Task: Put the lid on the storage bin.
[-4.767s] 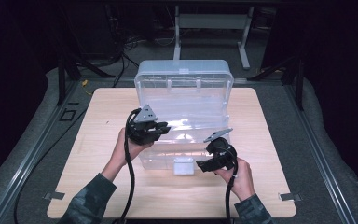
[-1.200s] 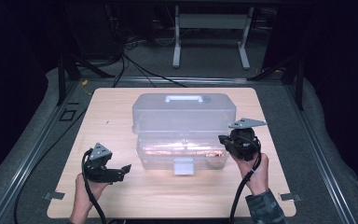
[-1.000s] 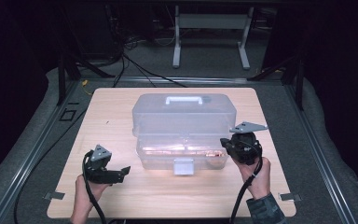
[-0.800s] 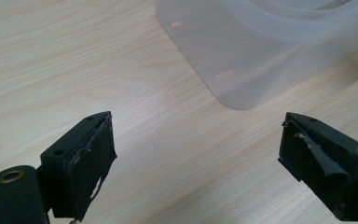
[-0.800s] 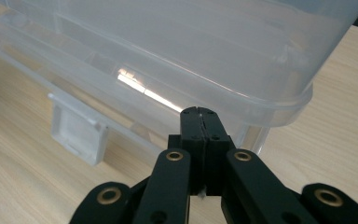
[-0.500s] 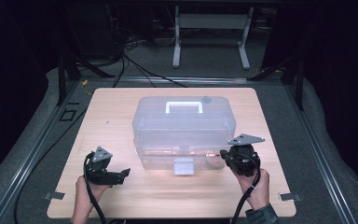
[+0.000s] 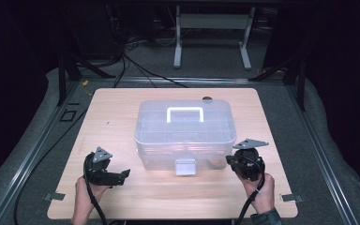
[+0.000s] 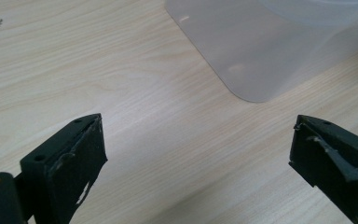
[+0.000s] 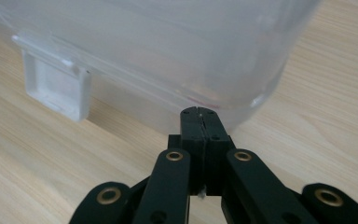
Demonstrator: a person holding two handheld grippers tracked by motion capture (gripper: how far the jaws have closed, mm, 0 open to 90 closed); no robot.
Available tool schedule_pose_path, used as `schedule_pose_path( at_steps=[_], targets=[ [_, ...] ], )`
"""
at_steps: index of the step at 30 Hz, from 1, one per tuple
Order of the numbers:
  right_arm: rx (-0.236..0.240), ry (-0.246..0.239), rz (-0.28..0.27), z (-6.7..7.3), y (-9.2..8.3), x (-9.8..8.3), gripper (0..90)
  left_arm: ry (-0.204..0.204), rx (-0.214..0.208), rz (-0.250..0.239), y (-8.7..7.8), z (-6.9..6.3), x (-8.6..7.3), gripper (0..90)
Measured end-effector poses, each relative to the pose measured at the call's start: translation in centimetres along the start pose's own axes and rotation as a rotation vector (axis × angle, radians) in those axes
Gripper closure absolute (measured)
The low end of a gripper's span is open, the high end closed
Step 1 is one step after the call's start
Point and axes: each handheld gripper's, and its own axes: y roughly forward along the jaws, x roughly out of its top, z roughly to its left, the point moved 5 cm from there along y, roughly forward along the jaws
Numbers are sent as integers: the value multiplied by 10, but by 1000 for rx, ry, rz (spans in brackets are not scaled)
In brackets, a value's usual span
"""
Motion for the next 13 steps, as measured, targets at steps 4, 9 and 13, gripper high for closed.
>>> schedule_pose_path(
  at_steps=[4, 9, 13],
  targets=[
    [-25, 27, -3, -13, -8, -14, 893, -13, 22, 1, -2, 6, -6, 17],
    [-67, 74, 17, -35, -4, -41, 813, -43, 53, 7, -1, 15, -20, 3],
    [-105, 120, 33, -48, 4, -58, 540, -62, 59, 13, 0, 18, -29, 2]
  ],
)
